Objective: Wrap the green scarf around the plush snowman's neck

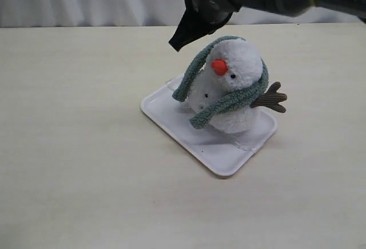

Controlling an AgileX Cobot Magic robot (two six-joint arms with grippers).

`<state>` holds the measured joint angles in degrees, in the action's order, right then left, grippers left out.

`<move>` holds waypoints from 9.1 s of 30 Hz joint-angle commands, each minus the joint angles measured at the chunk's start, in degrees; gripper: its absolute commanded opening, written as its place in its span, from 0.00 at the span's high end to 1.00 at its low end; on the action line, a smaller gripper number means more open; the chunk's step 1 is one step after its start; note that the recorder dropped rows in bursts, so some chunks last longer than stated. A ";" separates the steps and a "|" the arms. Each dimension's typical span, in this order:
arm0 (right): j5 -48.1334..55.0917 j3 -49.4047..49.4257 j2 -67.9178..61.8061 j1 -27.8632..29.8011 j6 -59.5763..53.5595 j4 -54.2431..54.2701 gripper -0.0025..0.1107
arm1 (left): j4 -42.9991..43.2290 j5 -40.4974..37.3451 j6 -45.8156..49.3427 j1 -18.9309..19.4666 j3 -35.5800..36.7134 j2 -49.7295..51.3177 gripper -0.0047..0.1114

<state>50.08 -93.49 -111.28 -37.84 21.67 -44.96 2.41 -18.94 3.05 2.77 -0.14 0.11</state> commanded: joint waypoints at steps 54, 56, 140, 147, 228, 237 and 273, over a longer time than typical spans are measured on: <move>5.33 -3.72 1.70 5.71 -13.05 26.70 0.94 | -0.03 0.44 -0.14 0.22 0.14 -0.11 0.96; 5.33 -3.72 2.74 5.71 -13.05 25.88 0.94 | -0.03 0.44 -0.14 0.22 0.14 -0.11 0.96; 17.28 -9.73 -16.47 -11.67 -44.62 -5.06 0.56 | -0.03 0.44 -0.14 0.22 0.14 -0.11 0.96; 17.66 -9.73 -20.01 -10.78 -48.24 -8.65 0.56 | -0.03 0.44 -0.14 0.22 0.14 -0.11 0.96; 19.88 0.43 -11.42 -11.64 -57.12 14.46 0.94 | -0.03 0.44 -0.14 0.22 0.14 -0.11 0.96; 19.88 7.02 -11.42 -11.64 -58.46 5.52 0.94 | -0.03 0.44 -0.14 0.22 0.14 -0.11 0.96; 19.88 6.88 -4.01 -16.98 -50.91 0.39 0.53 | -0.03 0.44 -0.14 0.22 0.14 -0.11 0.96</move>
<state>69.58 -86.61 -117.13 -54.17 -29.42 -44.19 2.41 -18.94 3.05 2.77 -0.14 0.11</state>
